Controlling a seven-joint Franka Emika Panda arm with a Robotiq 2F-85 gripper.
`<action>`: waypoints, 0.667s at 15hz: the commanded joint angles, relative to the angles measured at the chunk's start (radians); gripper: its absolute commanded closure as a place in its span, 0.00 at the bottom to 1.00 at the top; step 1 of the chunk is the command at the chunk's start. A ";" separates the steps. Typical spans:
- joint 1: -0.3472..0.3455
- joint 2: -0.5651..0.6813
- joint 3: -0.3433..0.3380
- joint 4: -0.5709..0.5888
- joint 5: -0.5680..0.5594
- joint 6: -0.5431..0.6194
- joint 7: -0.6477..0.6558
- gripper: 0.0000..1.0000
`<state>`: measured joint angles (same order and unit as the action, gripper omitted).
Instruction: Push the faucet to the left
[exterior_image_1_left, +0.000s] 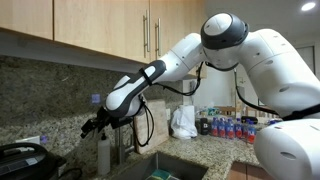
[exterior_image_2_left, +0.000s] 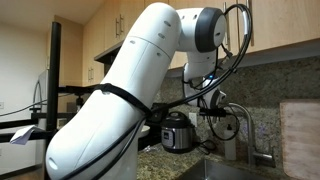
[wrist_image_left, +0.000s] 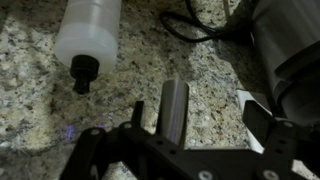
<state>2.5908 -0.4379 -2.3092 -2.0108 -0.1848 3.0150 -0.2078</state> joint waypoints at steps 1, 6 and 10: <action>-0.027 0.047 0.001 -0.074 0.015 0.069 0.025 0.00; -0.055 0.074 0.007 -0.151 0.021 0.160 0.030 0.00; -0.069 0.139 0.001 -0.237 0.033 0.246 0.050 0.00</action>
<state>2.5458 -0.4091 -2.3102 -2.1441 -0.1803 3.2024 -0.2045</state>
